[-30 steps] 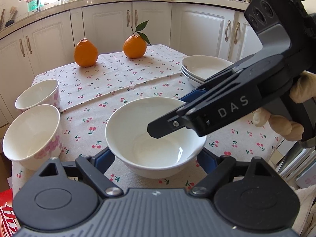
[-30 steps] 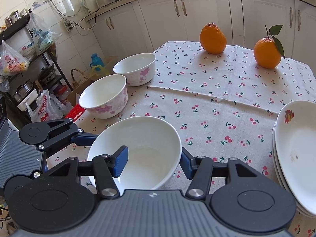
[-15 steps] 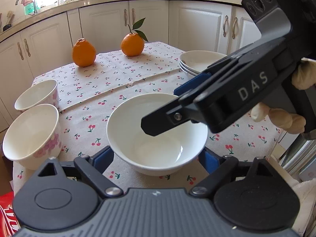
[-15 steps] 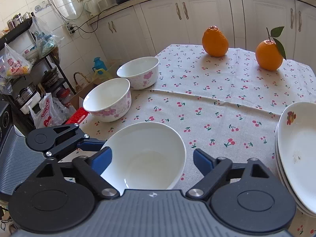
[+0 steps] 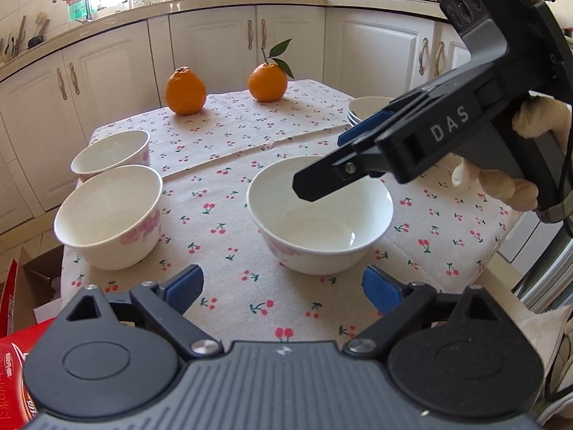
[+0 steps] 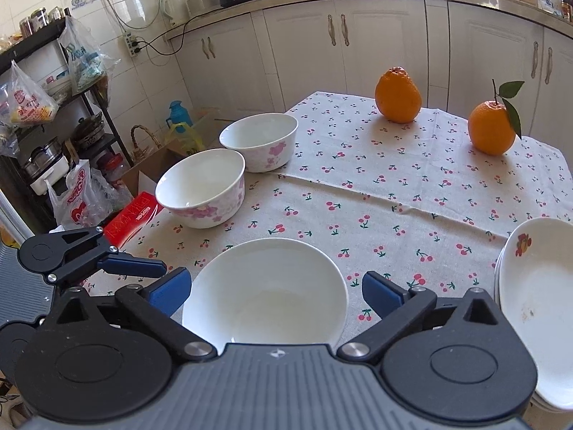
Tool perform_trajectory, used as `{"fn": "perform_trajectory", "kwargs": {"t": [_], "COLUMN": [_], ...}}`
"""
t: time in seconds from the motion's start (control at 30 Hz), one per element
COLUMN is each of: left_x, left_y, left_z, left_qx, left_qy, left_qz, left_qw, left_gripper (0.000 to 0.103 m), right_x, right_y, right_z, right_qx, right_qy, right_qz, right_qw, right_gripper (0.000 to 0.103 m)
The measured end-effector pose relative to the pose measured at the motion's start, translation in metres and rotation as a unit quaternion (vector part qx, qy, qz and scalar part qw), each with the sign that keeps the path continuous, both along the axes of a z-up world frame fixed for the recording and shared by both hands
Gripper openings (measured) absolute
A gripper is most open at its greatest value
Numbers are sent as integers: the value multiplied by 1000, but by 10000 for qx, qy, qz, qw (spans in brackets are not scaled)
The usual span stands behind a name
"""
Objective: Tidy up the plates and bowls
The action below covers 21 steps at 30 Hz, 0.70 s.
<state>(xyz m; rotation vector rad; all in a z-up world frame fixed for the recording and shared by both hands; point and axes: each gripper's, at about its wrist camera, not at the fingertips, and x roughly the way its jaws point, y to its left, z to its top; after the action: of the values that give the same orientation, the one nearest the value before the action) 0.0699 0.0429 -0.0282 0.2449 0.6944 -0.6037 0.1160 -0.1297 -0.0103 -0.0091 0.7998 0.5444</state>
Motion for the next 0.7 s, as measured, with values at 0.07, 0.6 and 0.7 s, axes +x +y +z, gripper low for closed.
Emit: {"fn": "perform_trajectory", "kwargs": {"t": [0.07, 0.6, 0.7], "left_x": [0, 45, 53], "left_y": [10, 74, 78], "left_z": [1, -1, -3], "left_qx": [2, -34, -7], "left_qy": [-42, -496, -551], "left_qz": [145, 1105, 1146], "left_qw": [9999, 9926, 9919], "left_gripper": [96, 96, 96], "right_x": [1, 39, 51], "right_y": [7, 69, 78], "right_z": [3, 27, 27], "right_qx": [-86, -508, -566], "right_qy": [-42, -64, 7], "right_qz": [84, 861, 976], "right_qw": [9999, 9950, 9936], "right_gripper": [103, 103, 103]}}
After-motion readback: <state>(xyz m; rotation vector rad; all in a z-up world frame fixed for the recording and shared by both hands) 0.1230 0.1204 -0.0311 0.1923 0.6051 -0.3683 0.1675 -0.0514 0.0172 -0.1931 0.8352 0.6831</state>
